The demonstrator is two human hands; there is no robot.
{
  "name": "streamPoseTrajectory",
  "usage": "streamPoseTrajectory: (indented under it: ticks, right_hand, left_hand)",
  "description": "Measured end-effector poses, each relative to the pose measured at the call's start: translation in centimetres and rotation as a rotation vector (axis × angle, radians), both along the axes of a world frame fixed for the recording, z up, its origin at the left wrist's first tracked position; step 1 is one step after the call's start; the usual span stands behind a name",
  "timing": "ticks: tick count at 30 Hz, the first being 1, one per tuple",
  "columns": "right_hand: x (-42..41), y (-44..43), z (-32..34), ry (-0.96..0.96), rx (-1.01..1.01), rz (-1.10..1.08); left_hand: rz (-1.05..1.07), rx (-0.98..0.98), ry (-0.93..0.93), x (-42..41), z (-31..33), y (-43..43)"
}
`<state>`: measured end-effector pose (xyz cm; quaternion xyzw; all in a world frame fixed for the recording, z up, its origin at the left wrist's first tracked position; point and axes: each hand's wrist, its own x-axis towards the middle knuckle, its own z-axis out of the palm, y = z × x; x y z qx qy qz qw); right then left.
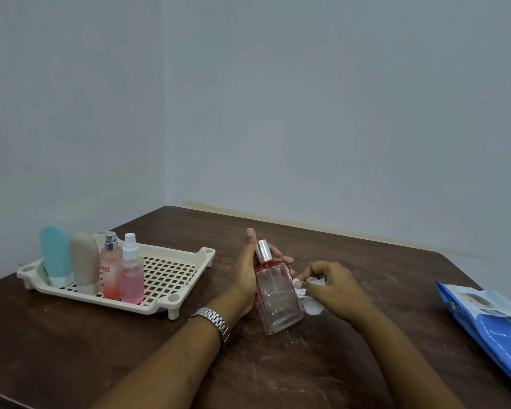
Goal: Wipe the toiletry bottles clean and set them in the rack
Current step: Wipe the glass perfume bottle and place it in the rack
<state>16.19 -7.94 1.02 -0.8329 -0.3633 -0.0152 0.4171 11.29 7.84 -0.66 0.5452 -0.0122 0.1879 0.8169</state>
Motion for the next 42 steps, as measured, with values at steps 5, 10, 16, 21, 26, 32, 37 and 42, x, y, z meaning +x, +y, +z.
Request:
streamPoseTrajectory:
  ticks: [5,10,16,21,26,32,37,42]
  right_hand:
    - [-0.6,1.1,-0.8,-0.101,0.223,-0.112]
    - [-0.8,1.7,-0.8,-0.089,0.303,-0.127]
    - [0.3,0.0,-0.1,0.036,-0.002,-0.006]
    - [0.6,-0.7,0.4,0.068,-0.248,0.072]
    - [0.6,-1.3,0.7,0.102,-0.400,0.152]
    - [0.2,-0.8,0.4,0.008,-0.334,0.124]
    - [-0.6,-0.5,0.8,0.021,-0.267,0.148]
    - [-3.1,1.1,1.7,0.012,-0.367,0.286]
  left_hand:
    - [-0.018,0.031,-0.033,0.0,0.2,-0.2]
    - [-0.005,0.020,-0.053,0.1,0.1,-0.2]
    - [0.044,-0.038,-0.001,0.4,-0.2,0.1]
    - [0.063,-0.075,0.057,0.6,-0.3,0.5]
    - [0.071,-0.084,0.073,0.7,-0.3,0.6]
    - [0.101,-0.103,0.086,0.5,-0.1,1.1]
    - [0.128,-0.111,0.118,0.7,-0.3,1.1]
    - [0.105,-0.156,0.122,0.7,-0.3,1.2]
